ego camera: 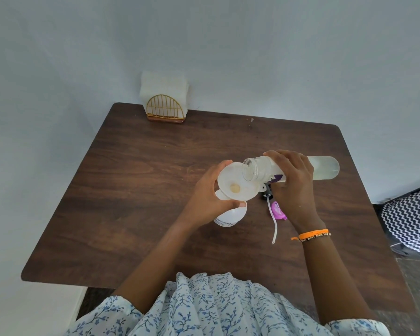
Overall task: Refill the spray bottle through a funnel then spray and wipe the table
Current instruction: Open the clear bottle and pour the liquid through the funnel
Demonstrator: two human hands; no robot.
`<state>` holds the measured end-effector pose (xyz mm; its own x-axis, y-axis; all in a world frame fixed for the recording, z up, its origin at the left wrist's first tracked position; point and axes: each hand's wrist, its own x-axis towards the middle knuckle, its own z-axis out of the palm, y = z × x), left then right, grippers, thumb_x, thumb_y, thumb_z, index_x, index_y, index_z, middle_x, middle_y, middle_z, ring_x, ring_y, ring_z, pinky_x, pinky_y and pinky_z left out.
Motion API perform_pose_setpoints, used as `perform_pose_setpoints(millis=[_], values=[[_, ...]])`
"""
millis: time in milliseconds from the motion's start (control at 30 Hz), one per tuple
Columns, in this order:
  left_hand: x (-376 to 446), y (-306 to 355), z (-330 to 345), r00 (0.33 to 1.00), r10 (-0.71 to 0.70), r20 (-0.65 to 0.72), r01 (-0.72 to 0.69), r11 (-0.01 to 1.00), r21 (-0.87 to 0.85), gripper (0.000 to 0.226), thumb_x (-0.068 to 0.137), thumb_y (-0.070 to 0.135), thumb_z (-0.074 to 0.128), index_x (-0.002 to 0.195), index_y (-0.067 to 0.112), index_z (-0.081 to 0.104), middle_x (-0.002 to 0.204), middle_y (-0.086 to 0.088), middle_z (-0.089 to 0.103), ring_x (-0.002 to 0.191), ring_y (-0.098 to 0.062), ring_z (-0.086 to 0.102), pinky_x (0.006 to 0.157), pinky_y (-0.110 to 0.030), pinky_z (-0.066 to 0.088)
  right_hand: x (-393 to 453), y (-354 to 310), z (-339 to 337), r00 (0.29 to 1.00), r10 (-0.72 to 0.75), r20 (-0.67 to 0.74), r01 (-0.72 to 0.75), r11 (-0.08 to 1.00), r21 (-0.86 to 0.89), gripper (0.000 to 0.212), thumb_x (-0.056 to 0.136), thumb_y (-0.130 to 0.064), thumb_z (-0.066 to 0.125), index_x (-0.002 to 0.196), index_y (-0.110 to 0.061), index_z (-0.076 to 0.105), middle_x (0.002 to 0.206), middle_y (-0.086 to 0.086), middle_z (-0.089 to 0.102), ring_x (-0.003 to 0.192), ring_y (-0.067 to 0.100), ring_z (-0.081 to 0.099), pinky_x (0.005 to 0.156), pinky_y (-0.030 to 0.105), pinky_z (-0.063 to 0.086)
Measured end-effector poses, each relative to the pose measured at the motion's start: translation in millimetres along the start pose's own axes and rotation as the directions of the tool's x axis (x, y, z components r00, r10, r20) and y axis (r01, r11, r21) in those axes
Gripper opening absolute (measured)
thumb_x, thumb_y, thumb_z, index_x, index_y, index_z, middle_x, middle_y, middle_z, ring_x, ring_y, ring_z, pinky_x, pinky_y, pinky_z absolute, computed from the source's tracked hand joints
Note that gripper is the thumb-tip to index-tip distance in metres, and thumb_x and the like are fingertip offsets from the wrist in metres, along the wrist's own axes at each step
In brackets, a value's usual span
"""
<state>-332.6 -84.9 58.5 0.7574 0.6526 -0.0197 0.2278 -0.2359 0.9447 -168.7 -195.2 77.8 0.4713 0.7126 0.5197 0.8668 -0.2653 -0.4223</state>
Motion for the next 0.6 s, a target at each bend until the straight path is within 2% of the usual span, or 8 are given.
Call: perform_pose_setpoints(millis=[300,400,600], values=[[0.9,-0.6,-0.5,1.0,0.008,0.002,-0.008,1.0,0.017,0.086,0.062,0.025,0.087,0.129,0.043,0.037,0.126,0.024,0.044,0.112,0.01,0.044,0.082,-0.002,0.032,1.1,0.0,0.7,1.0,0.002,-0.018,-0.003,1.0,-0.026,0.049,0.065,0.01,0.073,0.109,-0.012,0.065,0.108,0.009,0.063,0.104,0.029,0.052,0.094,0.04,0.034],[0.5,-0.3,-1.3,1.0,0.012,0.003,-0.012,1.0,0.016,0.085,0.062,0.024,0.087,0.129,0.042,0.038,0.126,0.024,0.044,0.11,0.014,0.043,0.08,0.0,0.034,1.3,0.2,0.9,1.0,0.007,-0.02,-0.007,1.0,-0.013,0.049,0.065,0.01,0.072,0.108,-0.011,0.065,0.108,0.009,0.063,0.103,0.03,0.053,0.093,0.045,0.037],[0.8,0.8,-1.5,1.0,0.008,0.01,-0.009,1.0,0.024,0.085,0.062,0.024,0.086,0.13,0.041,0.038,0.125,0.024,0.043,0.108,0.018,0.042,0.076,0.004,0.034,1.2,-1.0,1.4,1.0,0.014,-0.015,-0.014,1.0,-0.01,0.049,0.065,0.009,0.073,0.108,-0.01,0.065,0.108,0.01,0.063,0.104,0.031,0.053,0.094,0.047,0.038]])
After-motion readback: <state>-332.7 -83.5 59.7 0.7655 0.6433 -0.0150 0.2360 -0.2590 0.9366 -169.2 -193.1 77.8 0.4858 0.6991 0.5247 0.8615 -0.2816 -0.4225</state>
